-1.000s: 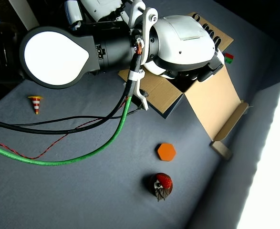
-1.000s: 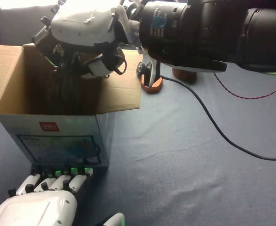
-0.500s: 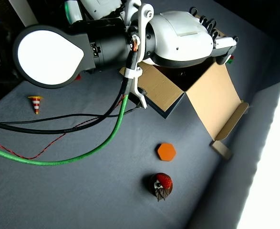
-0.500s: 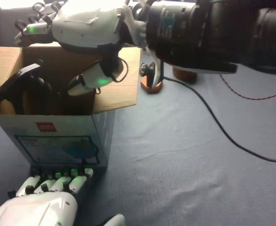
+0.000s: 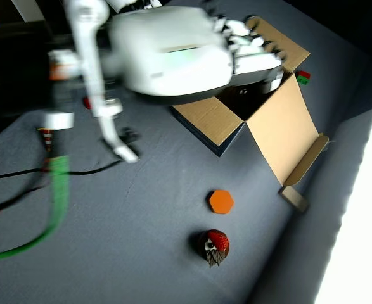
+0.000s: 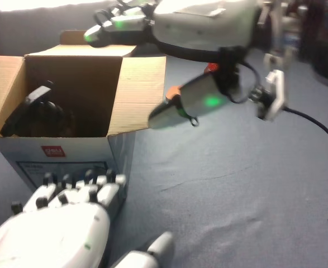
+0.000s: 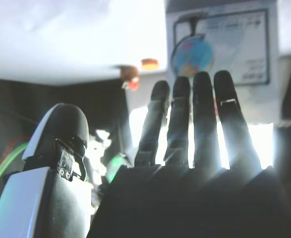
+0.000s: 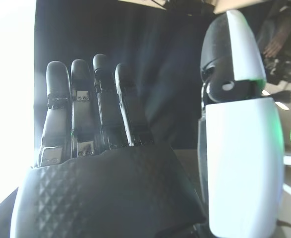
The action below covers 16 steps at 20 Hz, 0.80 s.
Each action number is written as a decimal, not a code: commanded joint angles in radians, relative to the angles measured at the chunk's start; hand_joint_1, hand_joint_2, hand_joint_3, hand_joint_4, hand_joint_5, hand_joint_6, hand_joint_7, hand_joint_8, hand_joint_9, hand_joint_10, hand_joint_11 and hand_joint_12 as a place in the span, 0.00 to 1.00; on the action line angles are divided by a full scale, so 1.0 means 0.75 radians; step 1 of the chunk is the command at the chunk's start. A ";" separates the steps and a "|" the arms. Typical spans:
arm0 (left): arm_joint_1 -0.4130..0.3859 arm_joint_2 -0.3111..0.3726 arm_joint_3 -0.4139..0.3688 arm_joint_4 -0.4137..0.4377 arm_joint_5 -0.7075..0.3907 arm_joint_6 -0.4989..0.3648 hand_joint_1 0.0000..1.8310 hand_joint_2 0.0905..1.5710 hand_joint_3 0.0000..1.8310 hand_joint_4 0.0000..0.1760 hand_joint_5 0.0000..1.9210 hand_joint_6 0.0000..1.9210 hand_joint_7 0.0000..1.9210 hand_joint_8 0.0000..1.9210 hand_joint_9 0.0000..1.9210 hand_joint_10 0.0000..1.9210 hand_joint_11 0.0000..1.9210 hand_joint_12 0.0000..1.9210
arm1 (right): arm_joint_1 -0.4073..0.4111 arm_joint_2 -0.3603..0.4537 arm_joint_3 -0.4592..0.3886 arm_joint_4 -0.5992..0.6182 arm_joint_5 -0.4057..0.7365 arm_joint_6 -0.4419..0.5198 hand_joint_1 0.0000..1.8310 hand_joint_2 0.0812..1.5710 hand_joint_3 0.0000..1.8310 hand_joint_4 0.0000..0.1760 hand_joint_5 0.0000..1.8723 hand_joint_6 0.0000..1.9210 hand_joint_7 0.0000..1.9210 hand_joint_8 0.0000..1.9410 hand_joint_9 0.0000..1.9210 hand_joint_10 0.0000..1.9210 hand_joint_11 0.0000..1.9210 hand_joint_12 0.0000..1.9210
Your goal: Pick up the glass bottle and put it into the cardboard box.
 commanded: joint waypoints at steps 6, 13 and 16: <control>-0.300 -0.055 -0.006 -0.019 -0.102 0.174 0.03 0.79 0.00 0.05 0.09 0.00 0.11 0.00 0.10 0.00 0.00 0.30 | 0.152 0.252 -0.262 0.254 -0.456 -0.008 0.28 0.60 0.00 0.00 0.12 0.08 0.18 0.00 0.11 0.17 0.00 0.46; -0.426 -0.060 0.076 0.004 0.191 0.254 0.04 0.80 0.00 0.00 0.29 0.04 0.35 0.03 0.28 0.04 0.00 0.57 | 0.167 0.375 -0.390 0.219 -0.822 0.320 0.02 0.75 0.01 0.00 0.27 0.29 0.39 0.07 0.24 0.35 0.00 0.77; -0.432 -0.054 0.147 0.042 0.366 0.254 0.10 0.82 0.00 0.00 0.43 0.27 0.44 0.38 0.36 0.51 0.17 0.80 | 0.162 0.379 -0.399 0.216 -0.822 0.364 0.08 0.82 0.01 0.00 0.33 0.64 0.44 0.49 0.38 0.73 0.28 0.93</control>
